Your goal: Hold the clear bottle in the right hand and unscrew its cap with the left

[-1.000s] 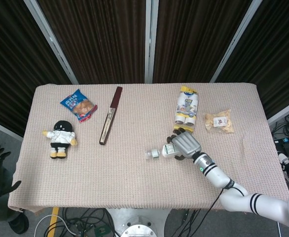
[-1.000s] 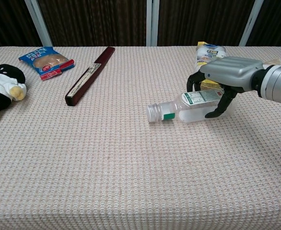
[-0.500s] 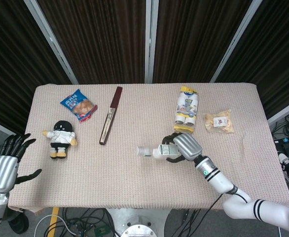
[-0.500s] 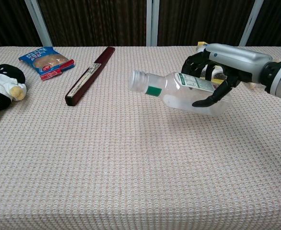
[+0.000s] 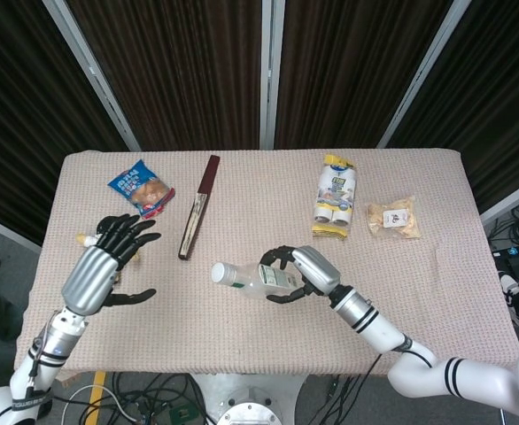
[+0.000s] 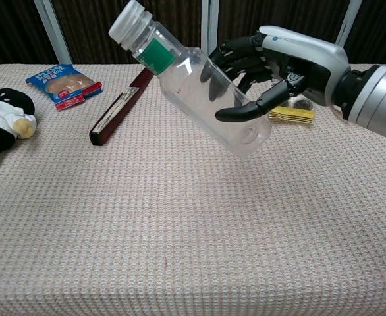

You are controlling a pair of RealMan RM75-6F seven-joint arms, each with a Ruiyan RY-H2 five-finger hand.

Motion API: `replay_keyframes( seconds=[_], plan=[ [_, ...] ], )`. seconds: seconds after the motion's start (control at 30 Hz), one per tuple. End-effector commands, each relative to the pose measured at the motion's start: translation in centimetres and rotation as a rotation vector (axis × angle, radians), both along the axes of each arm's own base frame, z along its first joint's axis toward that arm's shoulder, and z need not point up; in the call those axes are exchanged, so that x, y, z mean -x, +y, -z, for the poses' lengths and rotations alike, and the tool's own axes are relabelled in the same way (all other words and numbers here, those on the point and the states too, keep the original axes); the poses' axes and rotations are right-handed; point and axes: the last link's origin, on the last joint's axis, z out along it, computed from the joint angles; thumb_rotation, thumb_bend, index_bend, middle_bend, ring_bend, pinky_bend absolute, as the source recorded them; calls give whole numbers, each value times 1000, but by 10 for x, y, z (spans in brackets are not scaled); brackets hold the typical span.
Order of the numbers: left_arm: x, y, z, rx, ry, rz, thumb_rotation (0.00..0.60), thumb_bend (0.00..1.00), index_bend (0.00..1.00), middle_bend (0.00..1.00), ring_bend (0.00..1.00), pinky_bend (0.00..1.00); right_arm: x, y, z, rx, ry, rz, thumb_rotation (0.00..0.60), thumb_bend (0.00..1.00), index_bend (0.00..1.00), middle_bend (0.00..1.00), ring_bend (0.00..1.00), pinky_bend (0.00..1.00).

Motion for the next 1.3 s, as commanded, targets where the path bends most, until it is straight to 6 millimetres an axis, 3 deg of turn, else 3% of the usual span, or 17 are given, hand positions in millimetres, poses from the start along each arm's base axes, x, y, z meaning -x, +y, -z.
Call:
replay_keyframes(
  seconds=[0.03,0.3,1.3],
  plan=[
    [-15,4,6,17,-44,36,600,92,171,89,40,6,-9,-1,2,-8,4,-11,600,345,580,568,357,482],
    [-35,11,14,35,-94,77,600,91,168,88,40,6,-19,-4,4,-20,25,-23,600,384,580,568,357,490],
    [-53,9,24,59,-170,113,600,89,169,88,40,6,-29,0,3,-37,23,-38,600,389,581,568,359,505]
  ],
)
